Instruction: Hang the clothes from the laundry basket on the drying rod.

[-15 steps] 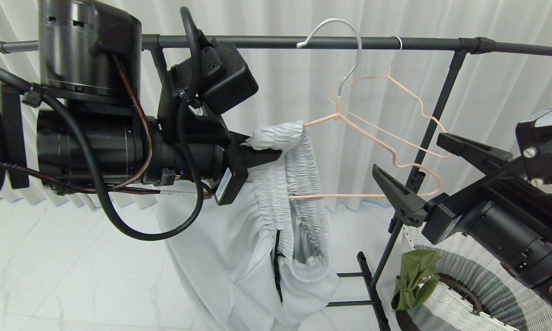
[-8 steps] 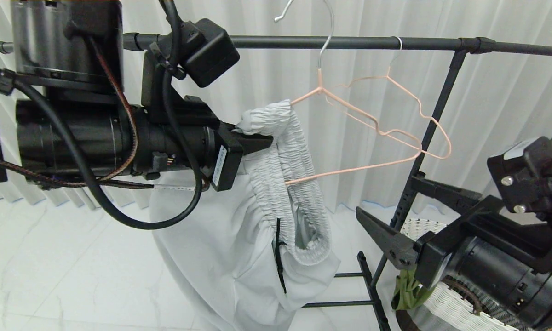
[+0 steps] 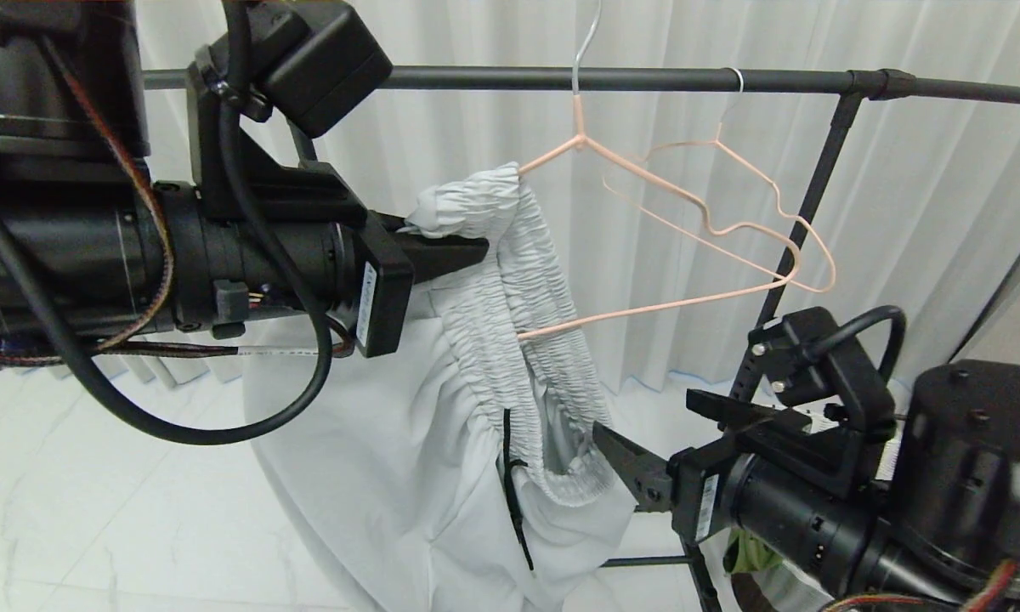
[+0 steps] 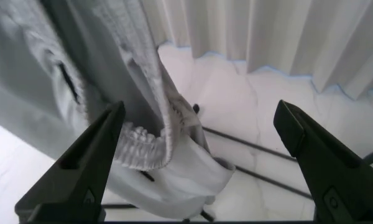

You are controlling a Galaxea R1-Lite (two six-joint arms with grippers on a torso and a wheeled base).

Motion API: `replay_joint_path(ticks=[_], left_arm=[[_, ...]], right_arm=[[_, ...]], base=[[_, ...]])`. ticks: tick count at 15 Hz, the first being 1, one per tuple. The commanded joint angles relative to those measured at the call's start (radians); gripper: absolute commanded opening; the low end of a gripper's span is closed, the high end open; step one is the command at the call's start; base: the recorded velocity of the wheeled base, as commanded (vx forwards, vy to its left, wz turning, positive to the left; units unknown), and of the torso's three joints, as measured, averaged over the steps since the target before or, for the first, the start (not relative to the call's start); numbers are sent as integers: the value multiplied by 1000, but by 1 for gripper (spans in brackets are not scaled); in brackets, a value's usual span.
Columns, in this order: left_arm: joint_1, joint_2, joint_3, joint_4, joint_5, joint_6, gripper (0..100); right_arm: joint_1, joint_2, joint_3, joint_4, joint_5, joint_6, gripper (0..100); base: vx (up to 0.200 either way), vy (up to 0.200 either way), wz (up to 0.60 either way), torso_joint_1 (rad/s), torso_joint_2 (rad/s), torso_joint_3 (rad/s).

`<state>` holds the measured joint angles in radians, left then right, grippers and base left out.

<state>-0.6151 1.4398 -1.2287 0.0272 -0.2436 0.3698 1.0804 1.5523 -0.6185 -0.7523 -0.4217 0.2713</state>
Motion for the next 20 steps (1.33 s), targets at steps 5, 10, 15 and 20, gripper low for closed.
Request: replay_joint_path(ticks=[5, 10, 15, 20], left_arm=[[-2, -2, 0, -16, 0, 0, 0], [5, -4, 14, -50, 3, 1, 0], [28, -21, 95, -102, 40, 20, 0], [26, -79, 249, -190, 67, 75, 0]], right_arm=[[-25, 123, 0, -4, -11, 37, 0], [-79, 115, 13, -4, -26, 32, 0], [-249, 87, 10, -4, -52, 19, 0], [-412, 69, 8, -76, -48, -30, 0]], base=[[0, 0, 0, 0, 0, 0], [0, 0, 0, 0, 0, 0], [0, 0, 0, 0, 0, 0], [0, 0, 0, 0, 0, 0]])
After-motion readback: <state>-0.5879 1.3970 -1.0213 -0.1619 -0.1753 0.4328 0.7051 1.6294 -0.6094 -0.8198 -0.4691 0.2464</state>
